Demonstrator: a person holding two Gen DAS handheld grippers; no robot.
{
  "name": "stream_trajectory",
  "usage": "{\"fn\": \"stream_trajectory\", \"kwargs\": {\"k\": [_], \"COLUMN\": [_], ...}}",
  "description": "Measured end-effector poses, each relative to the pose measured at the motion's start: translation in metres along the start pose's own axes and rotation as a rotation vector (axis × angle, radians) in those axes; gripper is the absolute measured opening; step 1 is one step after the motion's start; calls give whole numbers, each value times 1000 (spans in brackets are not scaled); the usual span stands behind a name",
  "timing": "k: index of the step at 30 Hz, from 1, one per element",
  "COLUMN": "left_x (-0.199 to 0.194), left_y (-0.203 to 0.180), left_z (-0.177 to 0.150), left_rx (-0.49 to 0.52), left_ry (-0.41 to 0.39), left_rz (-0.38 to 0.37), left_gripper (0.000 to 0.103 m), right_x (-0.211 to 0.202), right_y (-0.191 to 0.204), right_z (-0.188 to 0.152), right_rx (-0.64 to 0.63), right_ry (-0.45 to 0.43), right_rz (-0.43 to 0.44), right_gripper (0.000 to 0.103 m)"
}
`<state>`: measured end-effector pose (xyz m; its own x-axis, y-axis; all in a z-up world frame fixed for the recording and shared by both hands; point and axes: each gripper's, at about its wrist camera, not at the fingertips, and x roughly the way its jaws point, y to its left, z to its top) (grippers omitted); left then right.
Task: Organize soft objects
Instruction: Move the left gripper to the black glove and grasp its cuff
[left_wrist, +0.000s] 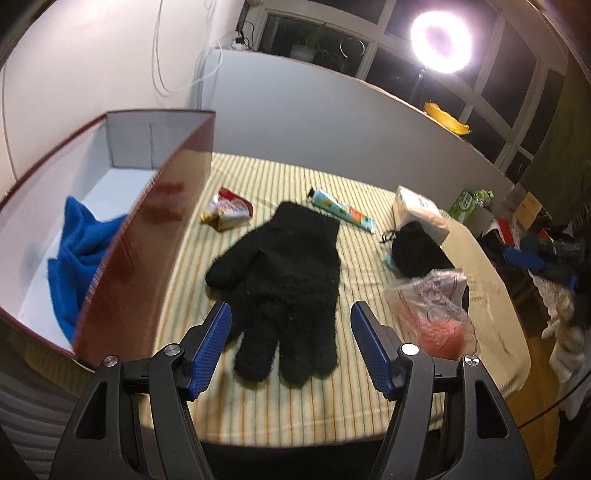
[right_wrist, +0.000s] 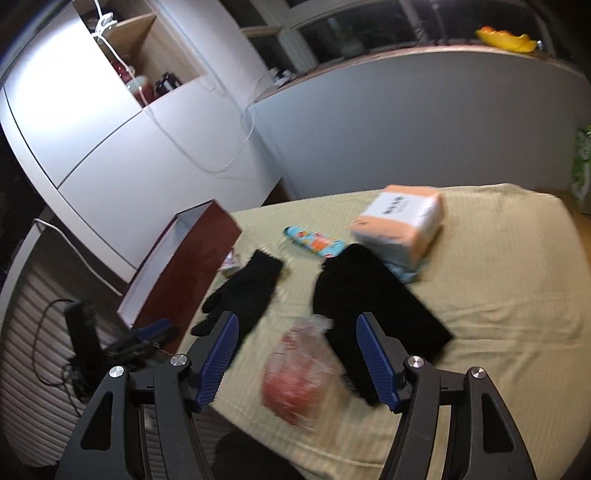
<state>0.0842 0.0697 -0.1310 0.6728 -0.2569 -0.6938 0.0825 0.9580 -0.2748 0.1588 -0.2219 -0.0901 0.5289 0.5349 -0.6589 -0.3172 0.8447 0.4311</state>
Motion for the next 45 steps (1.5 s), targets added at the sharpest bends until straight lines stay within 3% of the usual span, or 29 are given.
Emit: {"fn": "stream_trajectory", "kwargs": {"k": [5,14,25,34,38,39,40,42,44,45], "left_x": [9,23,40,46,45,44,44,44,44,44], "left_y": [3,7,8,15,16,17,17,19,21,24], "left_z": [-10,-17,-12,-18,-18,-17,-17,-17,-18,-18], "left_rx": [-5,19,75,84,83,79,75,68,55,37], "left_ry": [30,61,74,87,80,78,78,73,67,65], "left_rz": [24,68,108,94,94,89,85,86,83,73], "left_gripper": [67,67,67,66,50,42,35,24,18,14], "right_x": [31,125,210,242,247,247,248,251,251,251], "right_y": [18,55,74,68,73,74,77,82,85,85], "right_z": [20,43,46,40,39,38,36,36,34,33], "right_rx": [3,18,44,56,24,22,7,-13,-30,-35], "right_ry": [58,275,430,479,463,464,460,459,451,449], "right_rz": [4,37,-77,-148,-159,-157,-158,-166,-177,-179], "right_gripper": [63,63,63,63,62,61,53,49,44,36]}}
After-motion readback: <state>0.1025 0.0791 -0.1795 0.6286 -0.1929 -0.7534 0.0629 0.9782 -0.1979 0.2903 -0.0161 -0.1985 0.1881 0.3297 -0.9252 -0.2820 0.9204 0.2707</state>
